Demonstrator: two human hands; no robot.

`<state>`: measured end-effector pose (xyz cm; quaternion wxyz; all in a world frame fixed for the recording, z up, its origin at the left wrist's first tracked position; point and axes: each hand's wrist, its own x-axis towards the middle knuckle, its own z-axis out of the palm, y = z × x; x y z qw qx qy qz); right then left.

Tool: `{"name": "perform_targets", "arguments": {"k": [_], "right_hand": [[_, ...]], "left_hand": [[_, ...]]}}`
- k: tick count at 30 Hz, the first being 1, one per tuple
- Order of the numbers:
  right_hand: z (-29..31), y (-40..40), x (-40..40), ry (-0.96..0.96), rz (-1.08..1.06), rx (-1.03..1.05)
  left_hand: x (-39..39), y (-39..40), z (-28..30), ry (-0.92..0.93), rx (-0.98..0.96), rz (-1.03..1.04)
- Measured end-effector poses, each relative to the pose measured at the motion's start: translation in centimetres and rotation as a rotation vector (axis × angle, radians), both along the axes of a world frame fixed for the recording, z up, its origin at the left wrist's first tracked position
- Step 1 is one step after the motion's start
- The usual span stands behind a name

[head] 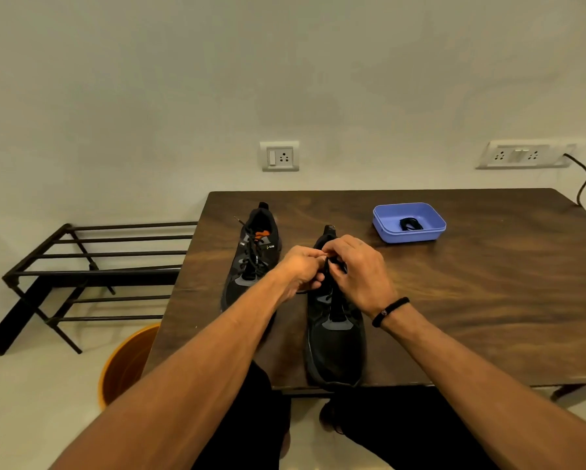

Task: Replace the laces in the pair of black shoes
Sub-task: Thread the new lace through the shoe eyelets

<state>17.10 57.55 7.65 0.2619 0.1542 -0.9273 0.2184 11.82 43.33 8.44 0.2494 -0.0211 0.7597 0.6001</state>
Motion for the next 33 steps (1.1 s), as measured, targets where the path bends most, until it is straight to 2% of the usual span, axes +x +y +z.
{"name": "perform_targets", "arguments": {"k": [6, 10, 12, 15, 19, 22, 25, 27, 30, 33], "right_hand": [[0.8, 0.1, 0.1, -0.015, -0.059, -0.094], [2.4, 1.3, 1.0, -0.239, -0.122, -0.445], [3.0, 2.5, 1.8, -0.377, -0.099, -0.544], [3.1, 4.5, 3.8, -0.522, -0.094, -0.533], [2.4, 6.6, 5.7, -0.545, -0.176, -0.600], [2.1, 6.3, 5.1, -0.544, -0.182, -0.634], [1.3, 5.4, 4.5, -0.632, -0.186, -0.582], [0.9, 5.4, 4.4, -0.693, -0.190, -0.531], [0.6, 5.7, 4.4, -0.679, -0.211, -0.450], [0.5, 5.6, 4.2, -0.649, -0.230, -0.526]], "left_hand": [[0.1, -0.5, 0.3, -0.009, 0.039, -0.028], [0.1, -0.5, 0.6, 0.015, -0.020, 0.053], [-0.1, -0.8, 0.6, -0.008, -0.057, 0.121], [-0.6, -1.1, 0.0, -0.045, -0.095, 0.221], [-1.0, -0.8, 0.0, -0.071, -0.112, 0.308], [-1.6, -0.5, 0.1, -0.131, -0.021, 0.422], [-2.3, -1.2, 0.1, -0.255, 0.104, 0.558], [-2.2, -1.4, 0.1, -0.307, 0.156, 0.558], [-1.9, -1.4, 0.3, -0.331, 0.172, 0.472], [-1.9, -1.5, 0.4, -0.336, 0.189, 0.407]]}}
